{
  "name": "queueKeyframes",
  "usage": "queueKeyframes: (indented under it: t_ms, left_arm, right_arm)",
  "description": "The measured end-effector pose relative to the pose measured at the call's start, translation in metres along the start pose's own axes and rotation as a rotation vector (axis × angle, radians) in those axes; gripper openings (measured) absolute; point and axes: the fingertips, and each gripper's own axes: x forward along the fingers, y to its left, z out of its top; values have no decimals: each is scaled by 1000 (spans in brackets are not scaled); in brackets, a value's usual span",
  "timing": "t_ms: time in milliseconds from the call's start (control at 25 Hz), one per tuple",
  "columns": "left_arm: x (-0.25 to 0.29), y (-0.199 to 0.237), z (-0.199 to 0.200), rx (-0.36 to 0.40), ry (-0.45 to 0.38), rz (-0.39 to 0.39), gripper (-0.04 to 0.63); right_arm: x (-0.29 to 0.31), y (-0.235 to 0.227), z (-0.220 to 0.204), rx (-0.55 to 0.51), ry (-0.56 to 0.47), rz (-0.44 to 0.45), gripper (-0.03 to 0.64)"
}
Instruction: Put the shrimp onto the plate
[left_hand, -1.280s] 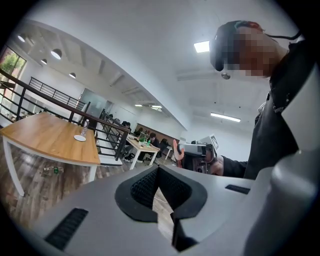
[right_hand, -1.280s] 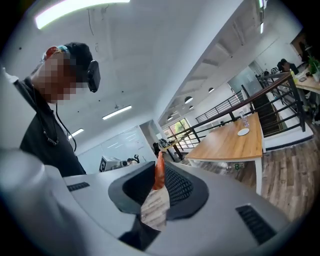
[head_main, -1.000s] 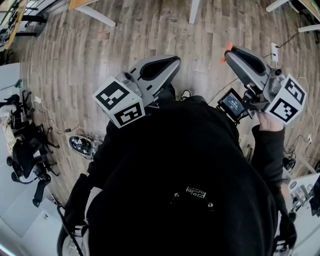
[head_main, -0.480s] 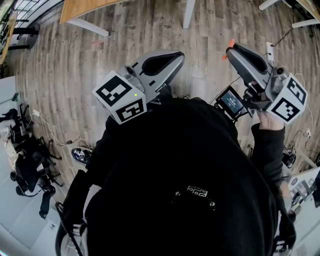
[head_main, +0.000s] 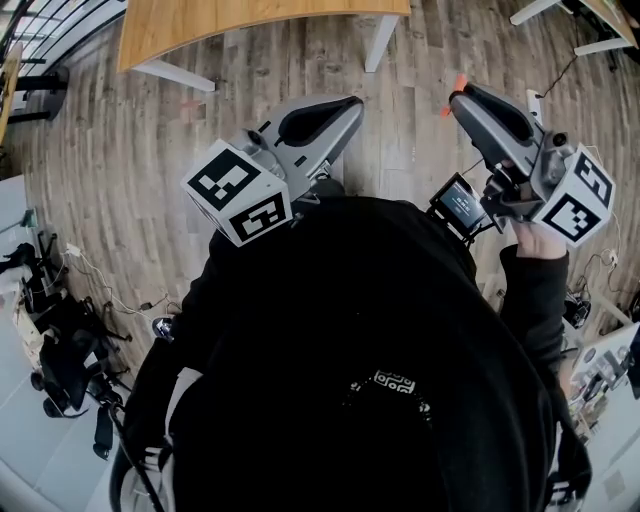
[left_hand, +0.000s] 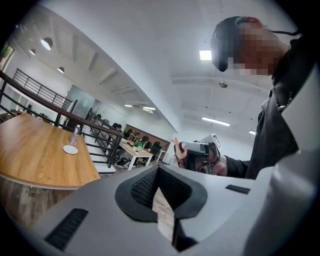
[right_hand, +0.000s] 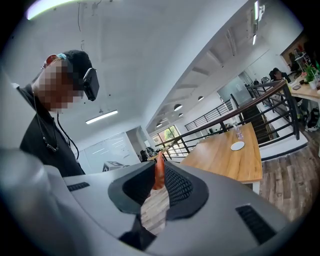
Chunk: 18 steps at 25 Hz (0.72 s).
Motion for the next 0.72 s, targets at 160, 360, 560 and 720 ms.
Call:
queueKeyframes:
  t_ms: [160,360,560,720]
  left_arm:
    - [-8,20,12,-4,-3,-37,3]
    - [-22,61,20,-16,0,-56,3]
    - [-40,94,18,-34,-2,-49,3]
    - [-55,109,12,-47,-5,-14,3]
  right_arm:
    - [28,0,13,-27,5,-19,67]
    - [69,-8,16,1,20,-40,67]
    - [108,-17,18,30,41,-31,67]
    - [129,-17,18,11,66,-5,67]
